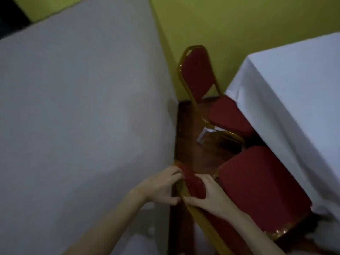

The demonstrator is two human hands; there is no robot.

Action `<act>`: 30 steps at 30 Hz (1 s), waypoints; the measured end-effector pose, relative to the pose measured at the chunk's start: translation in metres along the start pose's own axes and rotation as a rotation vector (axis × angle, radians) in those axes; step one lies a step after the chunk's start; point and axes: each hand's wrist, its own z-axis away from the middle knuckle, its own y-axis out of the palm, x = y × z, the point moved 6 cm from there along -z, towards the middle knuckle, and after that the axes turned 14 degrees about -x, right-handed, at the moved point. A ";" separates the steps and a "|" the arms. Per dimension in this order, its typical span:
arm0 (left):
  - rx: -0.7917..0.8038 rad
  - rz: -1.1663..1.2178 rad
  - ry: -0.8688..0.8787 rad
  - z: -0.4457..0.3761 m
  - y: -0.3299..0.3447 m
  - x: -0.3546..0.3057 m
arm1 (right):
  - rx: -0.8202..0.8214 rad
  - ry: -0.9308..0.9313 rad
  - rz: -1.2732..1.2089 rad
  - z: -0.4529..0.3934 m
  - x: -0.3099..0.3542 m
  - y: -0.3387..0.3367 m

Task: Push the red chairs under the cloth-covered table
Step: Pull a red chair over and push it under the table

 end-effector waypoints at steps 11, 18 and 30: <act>-0.100 0.098 0.262 -0.026 0.023 0.036 | -0.546 -0.003 0.399 0.055 0.007 0.029; -0.186 0.095 0.425 -0.025 0.041 0.035 | -0.681 -0.085 0.722 0.075 0.018 0.040; -0.259 0.139 0.475 -0.018 0.063 -0.008 | -0.790 -0.098 0.775 0.120 0.002 0.013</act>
